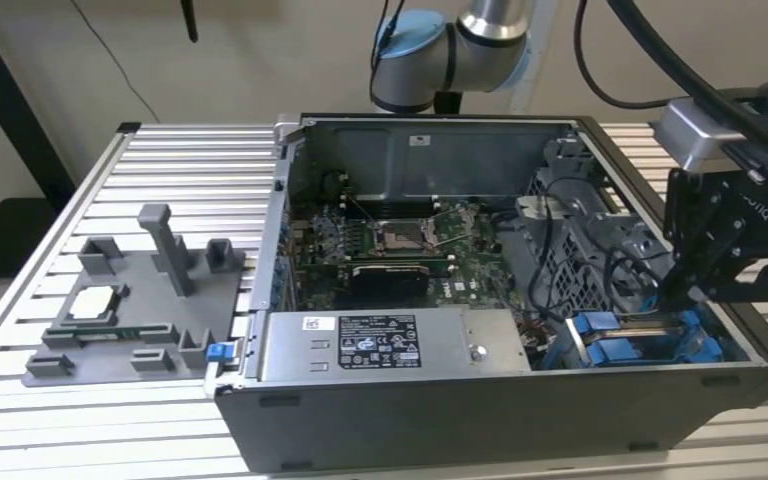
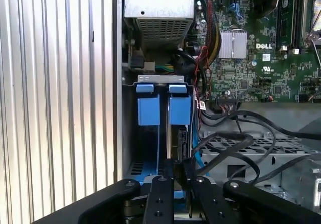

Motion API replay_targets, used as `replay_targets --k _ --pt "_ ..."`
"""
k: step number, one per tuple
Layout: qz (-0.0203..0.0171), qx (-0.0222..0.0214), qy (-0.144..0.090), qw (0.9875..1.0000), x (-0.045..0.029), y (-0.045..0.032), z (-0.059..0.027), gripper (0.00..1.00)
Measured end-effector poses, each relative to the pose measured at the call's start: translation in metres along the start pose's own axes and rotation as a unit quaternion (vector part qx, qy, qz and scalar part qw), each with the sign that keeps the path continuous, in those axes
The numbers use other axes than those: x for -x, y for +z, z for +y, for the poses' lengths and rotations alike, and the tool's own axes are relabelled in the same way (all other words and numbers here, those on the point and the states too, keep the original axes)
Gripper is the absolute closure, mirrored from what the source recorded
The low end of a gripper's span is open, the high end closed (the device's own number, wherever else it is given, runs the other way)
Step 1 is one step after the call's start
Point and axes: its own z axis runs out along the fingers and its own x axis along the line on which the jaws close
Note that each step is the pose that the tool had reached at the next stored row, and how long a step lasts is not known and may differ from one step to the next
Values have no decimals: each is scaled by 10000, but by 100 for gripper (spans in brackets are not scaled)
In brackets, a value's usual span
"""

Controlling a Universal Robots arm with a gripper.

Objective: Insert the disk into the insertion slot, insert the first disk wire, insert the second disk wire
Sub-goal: 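Insert the first disk wire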

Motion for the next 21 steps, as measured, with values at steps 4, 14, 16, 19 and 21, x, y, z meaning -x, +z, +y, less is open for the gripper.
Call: replay_targets --k 4,14,16,19,21 --pt "-6 3 1 10000 -3 6 -7 100" --pt "-9 3 0 10000 -3 52 -33 100" --pt "-9 3 1 10000 -4 63 -44 100" --pt "-13 3 1 10000 -4 83 -60 100" --pt "-14 3 1 10000 -4 96 -72 100"
